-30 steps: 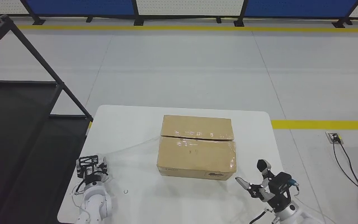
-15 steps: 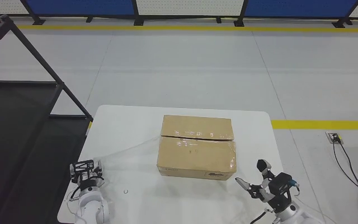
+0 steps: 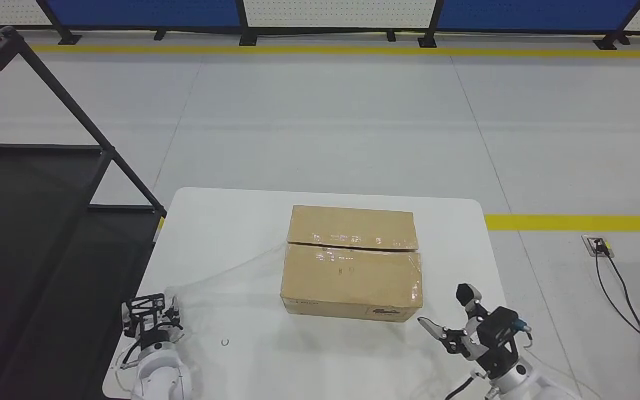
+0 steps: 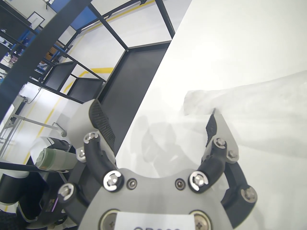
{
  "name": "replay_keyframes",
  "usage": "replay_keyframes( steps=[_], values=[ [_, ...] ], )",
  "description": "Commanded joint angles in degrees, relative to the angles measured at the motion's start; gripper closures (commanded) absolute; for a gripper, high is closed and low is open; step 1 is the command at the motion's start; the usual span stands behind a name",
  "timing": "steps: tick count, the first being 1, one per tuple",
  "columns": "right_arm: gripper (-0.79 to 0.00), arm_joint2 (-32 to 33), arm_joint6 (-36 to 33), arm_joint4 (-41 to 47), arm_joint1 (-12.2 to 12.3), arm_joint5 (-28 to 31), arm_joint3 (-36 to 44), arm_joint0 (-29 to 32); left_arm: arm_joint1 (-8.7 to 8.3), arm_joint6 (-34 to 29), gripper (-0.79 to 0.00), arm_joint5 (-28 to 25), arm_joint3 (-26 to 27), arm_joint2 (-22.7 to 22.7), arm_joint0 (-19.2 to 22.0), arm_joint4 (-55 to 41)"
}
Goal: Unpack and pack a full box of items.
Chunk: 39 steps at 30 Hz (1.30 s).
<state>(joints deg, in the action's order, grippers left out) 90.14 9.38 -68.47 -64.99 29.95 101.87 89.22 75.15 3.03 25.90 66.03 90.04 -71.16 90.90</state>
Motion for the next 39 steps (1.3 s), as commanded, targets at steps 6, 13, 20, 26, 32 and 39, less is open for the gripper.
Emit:
replay_keyframes(
  steps=[6,13,20,26,32,39],
  values=[
    [-0.785,-0.16,-0.20,0.02,0.03,0.03,-0.16,-0.35,0.14,0.28,-0.785,0.68,1.52,0.61,-0.61,-0.39],
    [-0.785,-0.21,-0.19,0.19,0.06,-0.04,-0.29,-0.51,0.04,-0.20,-0.785,0.79,2.84,2.39,-2.61,-0.98],
    [-0.785,-0.58,-0.70,0.36,0.09,0.22,-0.22,-1.33,0.16,-0.28,-0.785,1.17,5.12,2.96,-5.23,-0.94],
    [-0.785,-1.00,-0.85,0.21,0.09,0.30,-0.24,-1.78,0.44,0.72,-0.785,4.24,7.76,3.18,-7.51,-0.15],
    [-0.785,-1.05,-1.00,0.04,0.13,0.22,-0.06,-1.87,0.89,2.02,-0.785,6.94,8.56,3.64,-8.50,-1.93],
    [-0.785,-1.23,-1.36,-0.10,0.18,0.24,0.34,-2.08,1.31,3.55,-0.785,8.83,9.13,4.15,-9.39,-3.21]
  ],
)
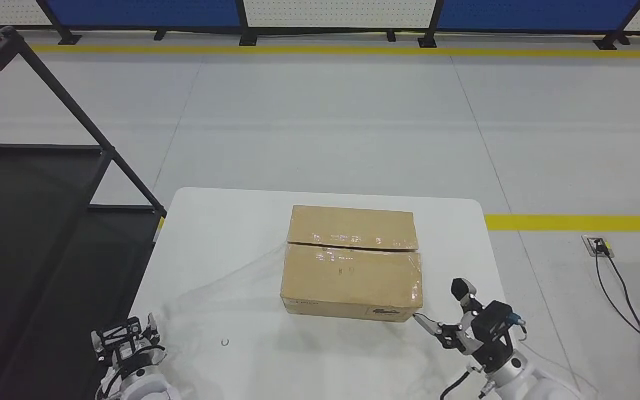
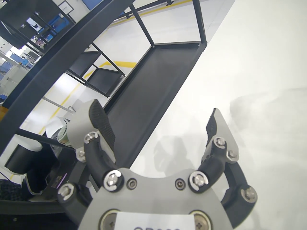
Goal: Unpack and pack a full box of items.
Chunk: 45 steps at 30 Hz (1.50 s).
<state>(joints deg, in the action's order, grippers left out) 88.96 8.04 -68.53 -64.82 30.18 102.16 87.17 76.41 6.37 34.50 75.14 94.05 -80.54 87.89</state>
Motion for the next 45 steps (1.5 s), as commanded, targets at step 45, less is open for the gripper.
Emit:
replay_keyframes(
  steps=[45],
  values=[
    [-0.785,2.17,1.80,0.89,0.39,0.02,-0.52,2.86,-3.24,0.03,-0.785,-38.98,-1.94,-1.13,9.93,14.02]
  ],
)
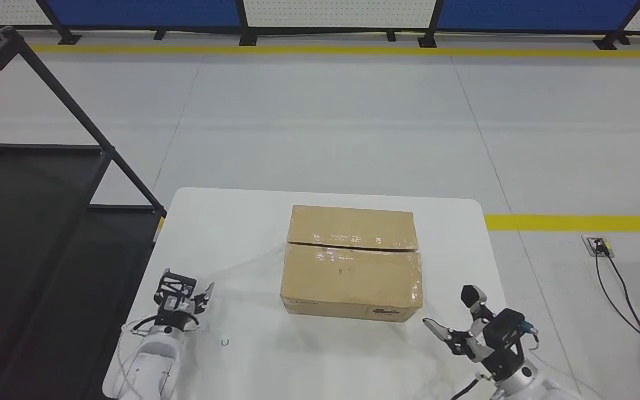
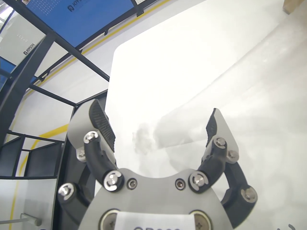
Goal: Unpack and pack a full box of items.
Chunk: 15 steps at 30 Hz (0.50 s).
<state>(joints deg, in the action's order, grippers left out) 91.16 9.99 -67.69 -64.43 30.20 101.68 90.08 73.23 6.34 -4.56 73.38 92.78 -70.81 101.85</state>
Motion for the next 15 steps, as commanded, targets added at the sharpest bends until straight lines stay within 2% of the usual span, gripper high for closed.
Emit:
replay_keyframes(
  steps=[1,4,8,12,15],
  values=[
    [-0.785,-0.04,-0.37,0.03,0.01,0.06,-0.05,-0.19,-0.12,0.14,-0.785,0.13,-0.25,0.33,0.35,-0.04],
    [-0.785,-0.15,-1.06,0.06,0.03,-0.01,0.02,-0.39,-0.29,0.50,-0.785,0.06,0.03,0.63,0.17,0.04],
    [-0.785,-0.15,-2.00,0.50,0.10,0.78,0.62,-0.75,-0.57,2.90,-0.785,-1.52,2.50,0.94,-1.99,-0.10],
    [-0.785,0.23,-4.12,2.43,0.26,2.82,0.80,-1.96,-0.74,6.06,-0.785,-1.67,6.98,1.68,-5.39,-1.26],
    [-0.785,0.69,-7.44,6.67,0.51,6.55,0.19,-3.71,-0.84,8.85,-0.785,-2.90,11.94,2.69,-8.63,-3.96]
  ],
)
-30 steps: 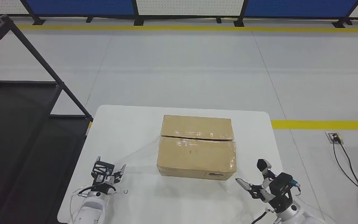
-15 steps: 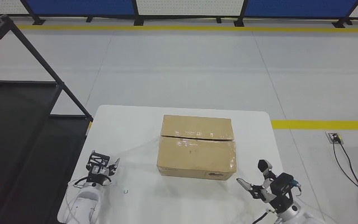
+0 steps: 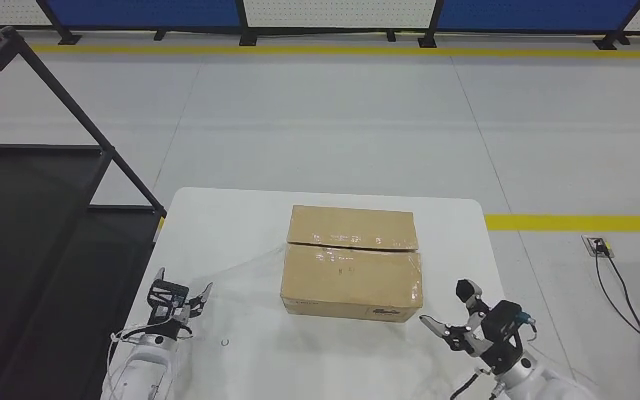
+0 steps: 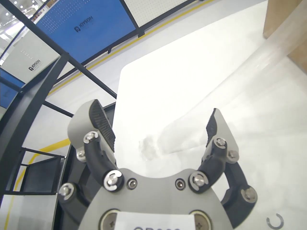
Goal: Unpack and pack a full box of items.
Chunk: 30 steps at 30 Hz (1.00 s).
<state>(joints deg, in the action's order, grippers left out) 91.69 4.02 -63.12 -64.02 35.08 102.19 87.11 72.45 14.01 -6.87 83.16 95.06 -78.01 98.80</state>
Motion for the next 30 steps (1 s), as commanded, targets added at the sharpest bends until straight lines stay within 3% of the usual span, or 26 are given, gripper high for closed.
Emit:
replay_keyframes(
  steps=[1,4,6,18,24,30],
  values=[
    [-0.785,0.28,-3.13,4.19,0.22,3.62,-0.79,-1.50,-0.11,2.26,-0.785,-0.83,3.81,0.87,-2.44,-1.64],
    [-0.785,1.15,-7.85,12.50,0.42,4.48,-2.78,-4.12,-0.18,5.08,-0.785,-2.99,8.12,1.86,-5.29,-5.20],
    [-0.785,1.23,-8.67,12.67,0.47,4.25,-2.68,-4.43,-0.29,6.20,-0.785,-5.24,10.46,2.53,-6.98,-7.38],
    [-0.785,0.07,-9.85,15.20,0.36,3.93,-3.81,-5.16,-0.14,4.69,-0.785,-7.23,11.01,1.43,-6.41,-10.82],
    [-0.785,-2.88,-19.92,31.46,0.48,6.97,-13.22,-13.92,0.10,2.28,-0.785,-8.82,11.66,1.22,-3.97,-20.07],
    [-0.785,-6.07,-35.65,49.23,1.03,9.17,-23.43,-23.83,0.04,4.44,-0.785,-11.45,12.47,2.06,-3.16,-25.65]
  ],
)
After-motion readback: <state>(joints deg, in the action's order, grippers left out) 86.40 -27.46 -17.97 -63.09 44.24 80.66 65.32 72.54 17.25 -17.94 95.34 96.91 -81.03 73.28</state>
